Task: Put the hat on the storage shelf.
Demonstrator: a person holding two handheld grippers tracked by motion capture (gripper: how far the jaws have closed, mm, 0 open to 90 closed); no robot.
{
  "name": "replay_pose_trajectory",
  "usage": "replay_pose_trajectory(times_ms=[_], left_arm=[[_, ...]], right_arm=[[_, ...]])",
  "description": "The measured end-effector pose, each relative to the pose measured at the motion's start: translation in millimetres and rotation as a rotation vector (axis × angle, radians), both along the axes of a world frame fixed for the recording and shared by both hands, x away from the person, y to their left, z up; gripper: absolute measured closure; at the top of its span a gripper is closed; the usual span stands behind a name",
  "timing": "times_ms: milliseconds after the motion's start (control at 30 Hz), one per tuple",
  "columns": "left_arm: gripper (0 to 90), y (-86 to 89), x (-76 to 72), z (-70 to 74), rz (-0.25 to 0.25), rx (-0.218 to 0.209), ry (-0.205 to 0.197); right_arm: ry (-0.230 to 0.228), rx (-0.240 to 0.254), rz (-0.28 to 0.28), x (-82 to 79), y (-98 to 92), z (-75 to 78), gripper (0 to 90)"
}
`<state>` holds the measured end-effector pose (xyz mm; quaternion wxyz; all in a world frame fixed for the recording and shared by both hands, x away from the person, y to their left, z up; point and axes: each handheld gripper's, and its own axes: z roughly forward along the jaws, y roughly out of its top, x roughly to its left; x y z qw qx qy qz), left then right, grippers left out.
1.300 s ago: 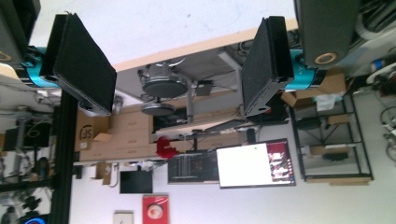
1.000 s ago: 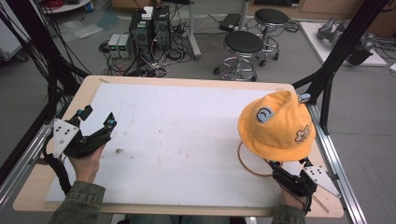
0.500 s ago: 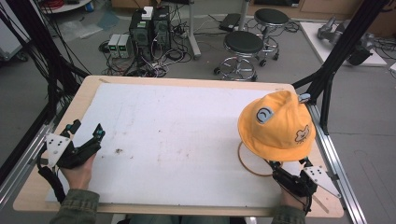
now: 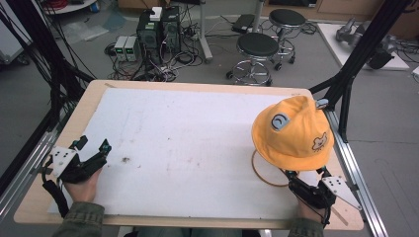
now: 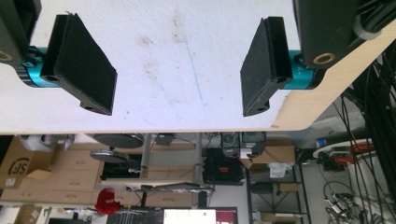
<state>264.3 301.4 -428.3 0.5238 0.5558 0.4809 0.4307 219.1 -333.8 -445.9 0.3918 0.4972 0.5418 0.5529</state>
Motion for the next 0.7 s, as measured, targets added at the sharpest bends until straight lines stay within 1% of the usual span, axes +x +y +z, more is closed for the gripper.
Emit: replay_pose_trajectory(times_ms=[200, 300, 367, 467, 600, 633, 700], left_arm=[[27.4, -0.7, -1.8, -3.7, -0.014, 0.004, 0.02], [27.4, -1.3, -0.7, -4.8, -0.02, -0.001, 0.026], [27.4, -2.8, 1.5, -5.9, -0.029, 0.0, 0.032], [27.4, -6.5, 6.2, -7.9, -0.048, 0.013, 0.044], [27.4, -12.1, 10.4, -9.7, -0.077, 0.047, 0.064], [27.6, -13.3, 11.1, -9.4, -0.085, 0.052, 0.076], [28.8, -14.5, 11.6, -8.6, -0.096, 0.055, 0.088]], right_arm=[[-0.001, -0.005, 0.007, 1.5, 0.0, -0.3, 10.2], [0.004, 0.003, 0.009, 1.8, 0.5, -0.6, 10.2], [0.007, -0.004, 0.014, 2.2, -0.2, -0.8, 10.2], [0.009, -0.012, 0.02, 2.7, -0.9, -1.2, 10.2], [0.012, -0.013, 0.021, 2.7, -1.9, -1.2, 10.2], [0.012, -0.013, 0.02, 3.0, -2.1, -1.2, 10.2], [0.012, -0.013, 0.021, 3.4, -2.2, -1.3, 10.2]])
